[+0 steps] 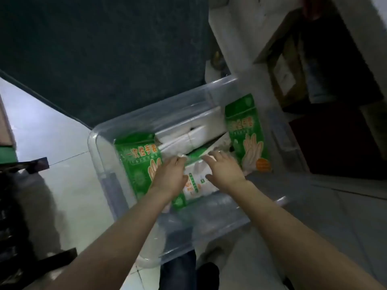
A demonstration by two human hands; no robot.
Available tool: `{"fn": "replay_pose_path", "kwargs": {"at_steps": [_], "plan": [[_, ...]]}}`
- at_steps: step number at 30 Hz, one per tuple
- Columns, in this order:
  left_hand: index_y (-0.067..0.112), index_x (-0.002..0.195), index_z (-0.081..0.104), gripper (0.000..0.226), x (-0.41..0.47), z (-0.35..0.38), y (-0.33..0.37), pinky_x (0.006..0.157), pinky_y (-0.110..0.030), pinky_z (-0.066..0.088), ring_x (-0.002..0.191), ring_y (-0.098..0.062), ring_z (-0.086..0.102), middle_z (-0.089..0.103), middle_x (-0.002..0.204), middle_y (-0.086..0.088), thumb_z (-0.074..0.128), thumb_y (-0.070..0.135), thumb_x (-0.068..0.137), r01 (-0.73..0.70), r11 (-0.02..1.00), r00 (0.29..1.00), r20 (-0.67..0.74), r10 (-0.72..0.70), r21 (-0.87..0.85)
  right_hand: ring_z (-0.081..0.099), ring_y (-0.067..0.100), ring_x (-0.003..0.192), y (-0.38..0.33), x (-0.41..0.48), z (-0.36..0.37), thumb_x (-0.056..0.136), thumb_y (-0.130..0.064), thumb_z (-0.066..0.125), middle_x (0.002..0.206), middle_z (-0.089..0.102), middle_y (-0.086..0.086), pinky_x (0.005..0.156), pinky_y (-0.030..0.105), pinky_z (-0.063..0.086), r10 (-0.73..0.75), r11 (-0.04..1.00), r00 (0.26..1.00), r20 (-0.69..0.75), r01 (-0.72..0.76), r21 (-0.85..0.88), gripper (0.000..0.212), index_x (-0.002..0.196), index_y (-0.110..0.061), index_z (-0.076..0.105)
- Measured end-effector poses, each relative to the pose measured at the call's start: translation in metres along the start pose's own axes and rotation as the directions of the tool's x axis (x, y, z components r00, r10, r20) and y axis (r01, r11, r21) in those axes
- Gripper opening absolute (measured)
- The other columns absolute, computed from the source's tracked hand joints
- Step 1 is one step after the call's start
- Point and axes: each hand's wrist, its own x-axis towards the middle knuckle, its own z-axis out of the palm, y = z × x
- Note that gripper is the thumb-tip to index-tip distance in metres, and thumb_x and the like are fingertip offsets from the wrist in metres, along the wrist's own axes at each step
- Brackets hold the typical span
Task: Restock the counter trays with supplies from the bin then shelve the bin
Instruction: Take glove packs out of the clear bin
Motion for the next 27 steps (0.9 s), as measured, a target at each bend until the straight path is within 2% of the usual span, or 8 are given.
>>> {"fn": "replay_pose_path", "kwargs": {"at_steps": [5, 9, 13, 15, 18, 20, 22, 27], "plan": [[0.016, 0.123, 0.053, 0.048, 0.010, 0.018, -0.013, 0.090, -0.042, 0.043, 0.109, -0.032, 0.054, 0.057, 0.122, -0.011, 0.066, 0.032, 0.080, 0.021, 0.997, 1.000, -0.008, -0.021, 0.070, 0.035, 0.030, 0.133, -0.003, 0.029, 0.017, 0.082, -0.032, 0.066, 0.139, 0.042, 0.009, 0.115, 0.045, 0.018, -0.061, 0.977, 0.998, 0.034, 0.067, -0.202, 0.068, 0.141, -0.021, 0.034], [0.015, 0.106, 0.063, 0.028, -0.001, 0.015, -0.014, 0.075, -0.039, 0.046, 0.088, -0.033, 0.061, 0.064, 0.098, -0.010, 0.064, 0.029, 0.082, -0.042, 0.997, 0.999, -0.024, 0.043, 0.058, 0.045, 0.032, 0.118, -0.011, 0.032, 0.016, 0.084, -0.025, 0.060, 0.121, 0.050, 0.010, 0.113, 0.048, 0.020, -0.077, 0.965, 0.996, 0.048, 0.086, -0.249, 0.043, 0.126, -0.022, 0.053], [0.012, 0.092, 0.068, 0.020, -0.020, -0.001, -0.016, 0.074, -0.037, 0.043, 0.083, -0.030, 0.059, 0.063, 0.088, -0.009, 0.066, 0.029, 0.081, -0.049, 0.998, 0.993, -0.107, 0.046, -0.030, 0.052, 0.033, 0.108, -0.014, 0.022, 0.003, 0.089, -0.019, 0.054, 0.115, 0.049, 0.011, 0.087, 0.038, 0.041, -0.024, 0.990, 0.990, 0.142, 0.043, -0.135, 0.032, 0.120, -0.020, 0.060], [0.011, 0.093, 0.068, 0.017, -0.033, -0.013, -0.019, 0.079, -0.039, 0.044, 0.090, -0.029, 0.057, 0.062, 0.096, -0.010, 0.069, 0.022, 0.080, 0.040, 0.995, 0.965, -0.254, -0.063, -0.094, 0.056, 0.032, 0.104, -0.010, 0.015, -0.006, 0.089, -0.020, 0.055, 0.112, 0.053, 0.011, 0.079, 0.035, 0.044, 0.015, 0.999, 0.994, 0.106, -0.010, -0.049, 0.029, 0.117, -0.020, 0.062], [0.008, 0.115, 0.061, 0.039, -0.047, -0.030, -0.025, 0.098, -0.048, 0.041, 0.121, -0.039, 0.045, 0.049, 0.131, -0.021, 0.071, 0.012, 0.077, 0.223, 0.959, 0.877, -0.394, -0.276, -0.176, 0.059, 0.031, 0.098, -0.001, 0.004, -0.021, 0.088, -0.025, 0.055, 0.108, 0.063, 0.009, 0.076, 0.034, 0.044, 0.049, 0.999, 0.999, 0.009, -0.049, -0.023, 0.024, 0.110, -0.019, 0.063], [0.008, 0.131, 0.050, 0.054, -0.053, -0.039, -0.026, 0.107, -0.047, 0.034, 0.136, -0.041, 0.028, 0.026, 0.149, -0.024, 0.069, 0.011, 0.080, 0.315, 0.915, 0.845, -0.364, -0.391, -0.252, 0.061, 0.032, 0.095, 0.003, -0.003, -0.029, 0.087, -0.025, 0.056, 0.106, 0.066, 0.009, 0.074, 0.035, 0.044, 0.082, 0.997, 0.996, -0.034, -0.082, 0.005, 0.021, 0.106, -0.020, 0.063], [0.009, 0.137, 0.042, 0.060, -0.056, -0.042, -0.024, 0.109, -0.045, 0.032, 0.139, -0.042, 0.021, 0.011, 0.154, -0.024, 0.067, 0.010, 0.082, 0.352, 0.887, 0.826, -0.346, -0.445, -0.299, 0.062, 0.033, 0.094, 0.003, -0.008, -0.036, 0.087, -0.025, 0.057, 0.106, 0.067, 0.010, 0.072, 0.035, 0.044, 0.128, 0.991, 0.990, -0.053, -0.125, 0.050, 0.023, 0.109, -0.021, 0.062], [0.009, 0.136, 0.044, 0.061, -0.058, -0.045, -0.016, 0.113, -0.045, 0.031, 0.140, -0.039, 0.023, 0.012, 0.155, -0.022, 0.068, 0.005, 0.080, 0.354, 0.823, 0.784, -0.338, -0.520, -0.444, 0.062, 0.034, 0.095, -0.010, -0.013, -0.044, 0.087, -0.025, 0.058, 0.105, 0.067, 0.014, 0.074, 0.037, 0.046, 0.210, 0.961, 0.976, -0.056, -0.196, 0.197, 0.018, 0.103, -0.017, 0.061]]}}
